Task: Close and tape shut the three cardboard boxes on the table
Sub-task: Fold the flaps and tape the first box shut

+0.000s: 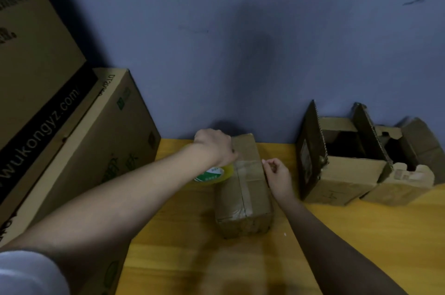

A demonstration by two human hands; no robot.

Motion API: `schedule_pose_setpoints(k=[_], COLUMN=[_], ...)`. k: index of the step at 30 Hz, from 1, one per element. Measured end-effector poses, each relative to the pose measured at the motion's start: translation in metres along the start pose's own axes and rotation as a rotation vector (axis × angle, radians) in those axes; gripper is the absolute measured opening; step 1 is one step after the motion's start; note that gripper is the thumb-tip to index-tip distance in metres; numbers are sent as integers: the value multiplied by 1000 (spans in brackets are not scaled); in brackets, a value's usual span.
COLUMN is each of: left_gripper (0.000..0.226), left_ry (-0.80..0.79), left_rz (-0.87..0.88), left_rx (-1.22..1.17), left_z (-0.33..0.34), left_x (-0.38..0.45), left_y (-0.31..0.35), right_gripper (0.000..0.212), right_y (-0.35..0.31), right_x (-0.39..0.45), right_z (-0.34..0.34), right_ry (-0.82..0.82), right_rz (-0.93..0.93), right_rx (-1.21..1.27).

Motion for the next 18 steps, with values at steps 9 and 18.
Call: schedule_pose_setpoints(k=[9, 18], left_gripper=[48, 48], left_ry=[62, 109], left_rz=[-6, -18], left_rx=[-26, -40], left_z=[-4, -5], left_x=[0, -2], left_y=[0, -1], right_gripper=[31, 32], right_y=[30, -26], right_x=[-3, -19], right_z=[-6, 8], right_ry=[-155, -4], right_rz=[222, 137], right_rx=[-648, -272])
Point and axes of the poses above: each hand's wrist, its own x-axis towards the middle knuckle, its own z-axis out of the palm, y = z × x, the point moved 10 cm from there along x, towards the middle knuckle
